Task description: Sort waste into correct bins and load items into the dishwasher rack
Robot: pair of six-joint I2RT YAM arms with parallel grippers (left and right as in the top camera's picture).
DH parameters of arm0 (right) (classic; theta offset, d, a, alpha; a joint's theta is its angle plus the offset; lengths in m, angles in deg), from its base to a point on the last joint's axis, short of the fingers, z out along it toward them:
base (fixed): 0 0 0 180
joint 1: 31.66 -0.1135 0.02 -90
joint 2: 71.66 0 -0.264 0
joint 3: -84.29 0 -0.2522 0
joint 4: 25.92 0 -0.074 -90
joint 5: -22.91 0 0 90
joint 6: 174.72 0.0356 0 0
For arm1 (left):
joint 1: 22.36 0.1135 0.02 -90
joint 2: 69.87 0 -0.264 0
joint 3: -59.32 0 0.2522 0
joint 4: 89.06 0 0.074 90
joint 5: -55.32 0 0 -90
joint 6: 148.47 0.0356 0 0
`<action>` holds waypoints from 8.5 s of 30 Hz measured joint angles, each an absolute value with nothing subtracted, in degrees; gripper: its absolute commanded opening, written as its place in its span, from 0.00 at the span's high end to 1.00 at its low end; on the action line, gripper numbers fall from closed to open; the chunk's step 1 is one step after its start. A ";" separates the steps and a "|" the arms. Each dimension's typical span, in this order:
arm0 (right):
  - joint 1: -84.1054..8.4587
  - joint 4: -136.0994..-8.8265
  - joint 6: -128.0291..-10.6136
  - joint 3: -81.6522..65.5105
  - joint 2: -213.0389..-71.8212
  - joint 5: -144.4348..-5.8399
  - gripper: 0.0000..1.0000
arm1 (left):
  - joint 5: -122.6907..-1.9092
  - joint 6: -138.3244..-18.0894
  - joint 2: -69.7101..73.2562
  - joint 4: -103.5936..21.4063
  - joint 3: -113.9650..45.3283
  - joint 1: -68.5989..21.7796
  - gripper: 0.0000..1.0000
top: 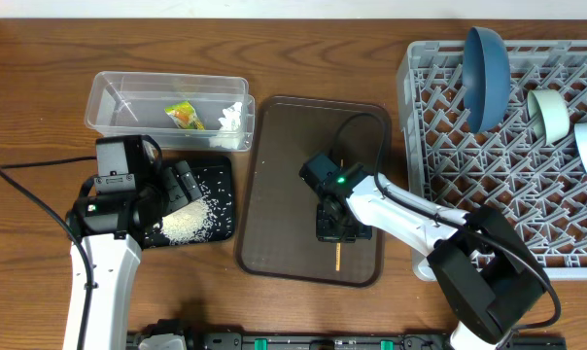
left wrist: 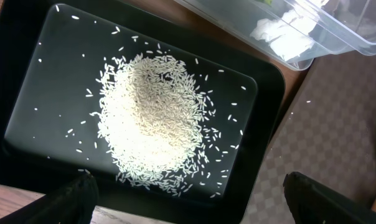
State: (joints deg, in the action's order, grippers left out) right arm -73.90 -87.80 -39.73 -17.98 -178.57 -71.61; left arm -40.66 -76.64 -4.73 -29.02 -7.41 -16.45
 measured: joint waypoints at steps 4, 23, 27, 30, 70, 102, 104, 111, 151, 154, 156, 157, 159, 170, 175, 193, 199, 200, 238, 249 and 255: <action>-73.90 -87.75 -39.75 -17.98 -178.50 -71.67 0.99 | -40.66 -76.64 -4.73 -29.02 -7.41 -16.45 0.02; -62.95 -95.66 -59.25 -17.92 -154.18 -72.39 0.99 | -40.68 -76.62 -4.73 -29.00 -7.41 -16.45 0.02; -57.18 -100.47 -64.40 -17.92 -150.64 -71.32 0.99 | -40.66 -76.62 -4.73 -29.02 -7.41 -16.45 0.02; -52.89 -102.13 -67.51 -17.92 -149.02 -70.76 0.99 | -40.66 -76.62 -4.73 -29.02 -7.41 -16.45 0.02; -42.38 -92.71 -78.44 -29.02 -147.75 -62.54 0.89 | -40.66 -76.62 -4.73 -29.02 -7.41 -16.45 0.02; -42.38 -92.08 -78.00 -29.57 -147.75 -62.65 0.67 | -40.66 -76.62 -4.73 -29.02 -7.41 -16.45 0.02; -42.38 -92.08 -77.98 -29.57 -147.75 -62.65 0.65 | -40.66 -76.62 -4.73 -29.02 -7.41 -16.45 0.02; -42.38 -92.06 -77.93 -29.57 -147.75 -62.47 0.58 | -40.66 -76.62 -4.73 -29.02 -7.41 -16.45 0.02; -38.56 -86.11 -73.21 -11.16 -143.91 -63.91 0.20 | -40.66 -76.64 -4.73 -29.02 -7.41 -16.45 0.02; -37.88 -89.41 -73.65 -11.16 -143.60 -66.17 0.20 | -40.66 -76.62 -4.73 -29.04 -7.41 -16.45 0.02; -37.53 -91.88 -73.78 -11.16 -142.88 -67.32 0.20 | -40.66 -76.62 -4.73 -29.02 -7.41 -16.45 0.02; -37.31 -93.39 -73.82 -11.16 -142.00 -67.67 0.20 | -40.66 -76.64 -4.73 -29.04 -7.41 -16.45 0.02; -36.98 -95.90 -73.89 -11.16 -139.64 -68.13 0.20 | -40.68 -76.62 -4.73 -29.02 -7.41 -16.45 0.02; -36.92 -99.45 -73.89 -16.08 -117.50 -67.21 0.01 | -40.66 -76.62 -4.73 -29.06 -7.41 -16.45 0.02; -36.92 -99.31 -74.26 -24.02 -107.34 -66.58 0.01 | -40.66 -76.62 -4.73 -29.02 -7.41 -16.45 0.02; -36.92 -106.18 -74.26 -30.05 -105.24 -66.43 0.01 | -40.66 -76.64 -4.73 -29.02 -7.41 -16.45 0.02; -36.92 -106.29 -74.26 -30.05 -105.24 -66.43 0.01 | -40.66 -76.62 -4.73 -29.02 -7.41 -16.45 0.02; -36.92 -106.29 -74.26 -30.05 -105.24 -66.43 0.01 | -40.66 -76.64 -4.73 -29.02 -7.41 -16.45 0.02; -36.92 -72.10 -75.83 -63.49 -75.41 -63.45 0.01 | -40.66 -76.64 -4.73 -29.04 -7.41 -16.45 0.02; -36.94 -48.15 -78.89 -74.00 -72.30 -63.45 0.01 | -40.66 -76.62 -4.73 -29.02 -7.41 -16.45 0.02; -36.94 -39.32 -79.57 -80.97 -72.28 -63.48 0.01 | -40.66 -76.62 -4.73 -29.02 -7.41 -16.45 0.02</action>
